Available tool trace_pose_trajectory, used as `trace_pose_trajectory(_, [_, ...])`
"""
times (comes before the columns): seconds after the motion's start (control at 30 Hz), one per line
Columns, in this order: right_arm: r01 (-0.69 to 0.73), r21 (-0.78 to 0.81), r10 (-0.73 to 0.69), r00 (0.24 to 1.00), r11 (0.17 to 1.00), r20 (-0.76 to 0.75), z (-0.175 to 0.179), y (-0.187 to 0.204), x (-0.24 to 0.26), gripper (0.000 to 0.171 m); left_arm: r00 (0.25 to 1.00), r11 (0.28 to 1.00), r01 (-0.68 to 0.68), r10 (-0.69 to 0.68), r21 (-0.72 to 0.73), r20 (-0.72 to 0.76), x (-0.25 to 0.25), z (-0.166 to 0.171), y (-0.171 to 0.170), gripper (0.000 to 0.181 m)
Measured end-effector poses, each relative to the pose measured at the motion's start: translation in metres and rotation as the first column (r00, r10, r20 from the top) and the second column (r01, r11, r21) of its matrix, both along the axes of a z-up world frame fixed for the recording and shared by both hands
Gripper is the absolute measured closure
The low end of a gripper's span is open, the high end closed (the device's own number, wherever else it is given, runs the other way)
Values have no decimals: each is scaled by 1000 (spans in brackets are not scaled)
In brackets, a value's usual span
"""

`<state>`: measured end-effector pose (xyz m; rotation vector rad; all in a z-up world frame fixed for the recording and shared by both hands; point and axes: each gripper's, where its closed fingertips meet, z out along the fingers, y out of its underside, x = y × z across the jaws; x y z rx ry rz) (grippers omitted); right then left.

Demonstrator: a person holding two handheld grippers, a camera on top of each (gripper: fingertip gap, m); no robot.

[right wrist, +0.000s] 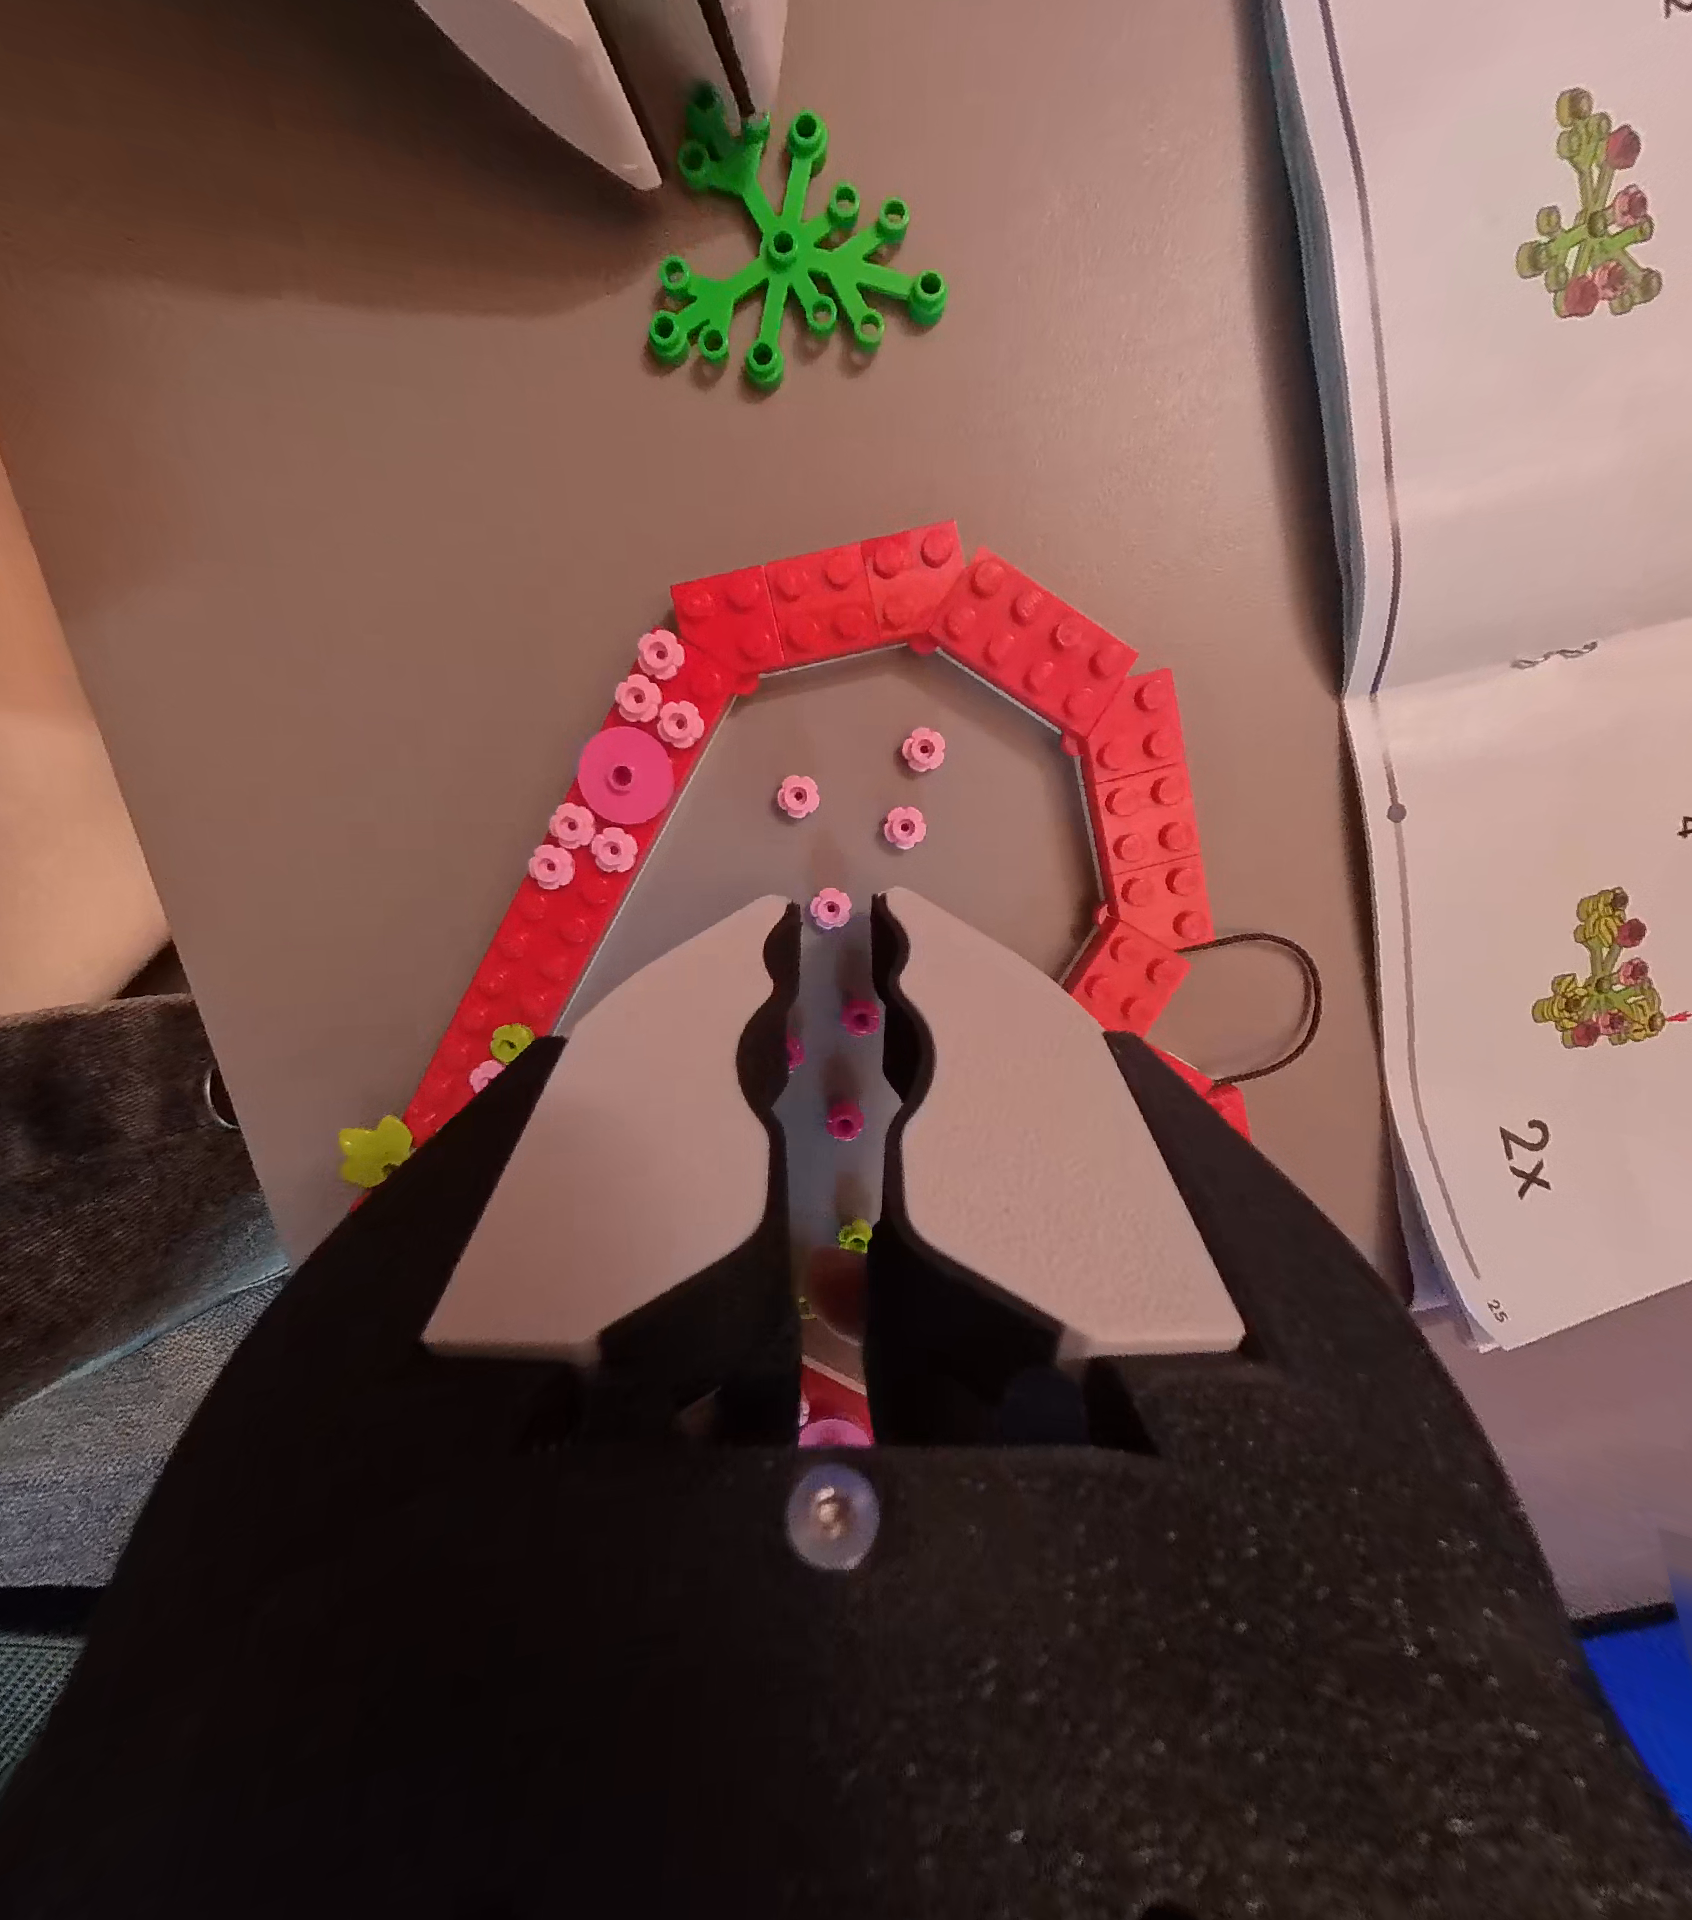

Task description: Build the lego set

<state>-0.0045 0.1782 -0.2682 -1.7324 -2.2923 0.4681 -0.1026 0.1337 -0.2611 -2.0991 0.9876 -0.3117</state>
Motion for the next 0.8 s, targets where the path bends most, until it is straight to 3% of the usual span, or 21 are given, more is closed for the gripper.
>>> trace_pose_trajectory(0.8, [4, -7, -4, 1000, 1000, 1, -1, -1, 1, 159, 1000, 1000, 5, -5, 4, 9, 1, 1, -1, 168])
